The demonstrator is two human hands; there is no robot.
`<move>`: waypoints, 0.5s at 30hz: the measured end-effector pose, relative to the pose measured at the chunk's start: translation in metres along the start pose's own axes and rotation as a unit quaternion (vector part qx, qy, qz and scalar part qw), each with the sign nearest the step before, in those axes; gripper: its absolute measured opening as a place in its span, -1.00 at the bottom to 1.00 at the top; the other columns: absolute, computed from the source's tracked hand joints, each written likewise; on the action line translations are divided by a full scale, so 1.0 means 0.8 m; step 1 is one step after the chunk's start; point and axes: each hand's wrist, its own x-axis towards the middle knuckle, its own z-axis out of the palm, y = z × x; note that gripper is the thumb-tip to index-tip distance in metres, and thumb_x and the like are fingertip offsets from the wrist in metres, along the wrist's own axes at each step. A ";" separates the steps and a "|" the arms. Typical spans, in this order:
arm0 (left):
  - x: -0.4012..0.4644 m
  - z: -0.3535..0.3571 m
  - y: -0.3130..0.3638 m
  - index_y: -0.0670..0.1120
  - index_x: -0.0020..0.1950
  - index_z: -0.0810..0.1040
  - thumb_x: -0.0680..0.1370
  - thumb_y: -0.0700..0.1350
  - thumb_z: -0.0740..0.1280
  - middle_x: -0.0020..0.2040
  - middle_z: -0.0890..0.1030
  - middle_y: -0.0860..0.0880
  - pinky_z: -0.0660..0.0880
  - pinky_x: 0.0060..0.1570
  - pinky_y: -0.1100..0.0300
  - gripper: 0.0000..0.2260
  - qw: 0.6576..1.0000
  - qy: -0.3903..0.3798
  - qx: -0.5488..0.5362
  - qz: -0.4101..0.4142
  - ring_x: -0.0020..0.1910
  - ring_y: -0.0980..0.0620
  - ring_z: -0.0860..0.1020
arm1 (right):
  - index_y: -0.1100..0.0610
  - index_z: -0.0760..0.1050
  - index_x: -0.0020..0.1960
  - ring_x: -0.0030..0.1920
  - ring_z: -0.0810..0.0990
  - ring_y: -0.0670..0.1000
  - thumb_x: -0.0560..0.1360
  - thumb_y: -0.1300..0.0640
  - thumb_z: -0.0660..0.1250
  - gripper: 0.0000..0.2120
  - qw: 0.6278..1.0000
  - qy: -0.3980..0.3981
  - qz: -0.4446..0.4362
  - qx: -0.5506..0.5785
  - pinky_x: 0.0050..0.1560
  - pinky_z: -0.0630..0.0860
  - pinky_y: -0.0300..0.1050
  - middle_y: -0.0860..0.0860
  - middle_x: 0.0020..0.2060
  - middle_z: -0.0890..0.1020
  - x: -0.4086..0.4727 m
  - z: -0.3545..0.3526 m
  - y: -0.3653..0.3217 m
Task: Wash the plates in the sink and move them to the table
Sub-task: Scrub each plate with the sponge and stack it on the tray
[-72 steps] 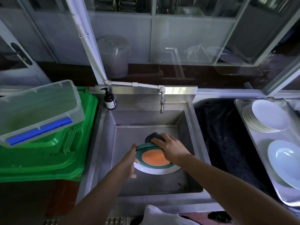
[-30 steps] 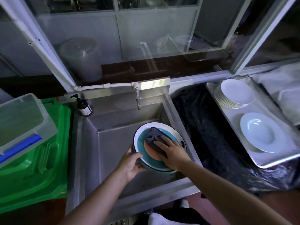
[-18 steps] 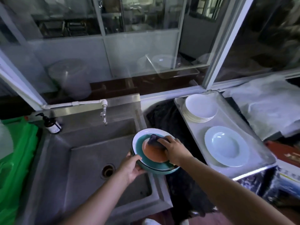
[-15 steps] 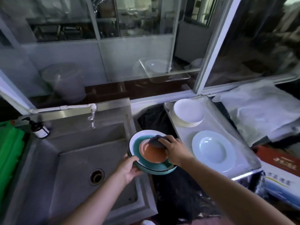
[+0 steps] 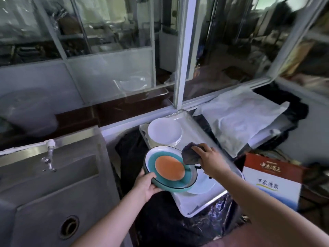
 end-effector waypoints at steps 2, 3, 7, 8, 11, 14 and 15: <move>0.013 0.016 -0.010 0.14 0.37 0.44 0.60 -0.41 0.19 0.18 0.58 -0.16 0.63 -0.25 -0.31 -0.49 1.000 -0.021 -0.005 -0.007 0.06 -0.30 0.61 | 0.00 0.48 0.42 -0.05 0.57 0.33 0.33 0.29 0.45 -0.33 0.999 0.011 0.026 -0.015 -0.10 0.59 0.15 0.10 0.28 0.55 -0.010 -0.001 0.030; 0.019 0.025 -0.014 0.12 0.40 0.43 0.60 -0.41 0.18 0.19 0.57 -0.15 0.62 -0.19 -0.34 -0.48 1.000 -0.027 -0.001 -0.012 0.07 -0.31 0.61 | 0.00 0.48 0.42 -0.04 0.57 0.33 0.35 0.29 0.44 -0.34 0.999 0.011 0.042 -0.019 -0.11 0.59 0.14 0.10 0.27 0.54 -0.016 -0.001 0.044; 0.035 0.061 -0.041 0.13 0.48 0.40 0.60 -0.41 0.18 0.14 0.59 -0.11 0.65 -0.32 -0.23 -0.43 1.000 -0.010 0.000 -0.028 0.07 -0.29 0.62 | -0.04 0.46 0.41 -0.05 0.58 0.30 0.41 0.22 0.40 -0.42 0.997 0.007 0.073 -0.030 -0.14 0.58 0.08 0.10 0.26 0.53 -0.027 0.009 0.096; 0.038 0.070 -0.046 0.13 0.48 0.40 0.60 -0.42 0.18 0.12 0.60 -0.10 0.64 -0.37 -0.17 -0.42 1.000 -0.008 -0.006 -0.028 0.03 -0.26 0.63 | -0.04 0.46 0.41 -0.05 0.58 0.30 0.43 0.21 0.39 -0.44 0.997 0.004 0.071 -0.031 -0.13 0.58 0.08 0.10 0.26 0.53 -0.028 0.012 0.107; 0.055 0.093 -0.061 0.11 0.49 0.39 0.59 -0.43 0.17 0.09 0.61 -0.11 0.63 -0.33 -0.14 -0.41 0.999 0.016 -0.008 -0.031 -0.02 -0.24 0.63 | -0.06 0.41 0.46 0.02 0.57 0.29 0.50 0.16 0.32 -0.47 0.997 -0.013 0.069 -0.023 -0.05 0.58 0.09 0.09 0.32 0.49 -0.020 0.021 0.136; 0.067 0.113 -0.075 0.10 0.52 0.36 0.59 -0.44 0.16 0.12 0.61 -0.16 0.61 -0.19 -0.21 -0.39 0.999 0.029 -0.024 -0.030 -0.01 -0.25 0.63 | -0.08 0.34 0.51 0.10 0.55 0.28 0.53 0.16 0.29 -0.45 0.998 -0.032 0.047 -0.019 -0.02 0.57 0.07 0.07 0.36 0.44 -0.008 0.028 0.153; 0.072 0.118 -0.079 0.11 0.52 0.35 0.59 -0.43 0.16 0.11 0.61 -0.16 0.61 -0.18 -0.20 -0.39 0.998 0.037 -0.026 -0.031 -0.02 -0.25 0.63 | -0.09 0.32 0.51 0.11 0.54 0.27 0.53 0.16 0.29 -0.43 0.998 -0.041 0.044 -0.019 -0.01 0.56 0.07 0.07 0.37 0.43 -0.003 0.029 0.157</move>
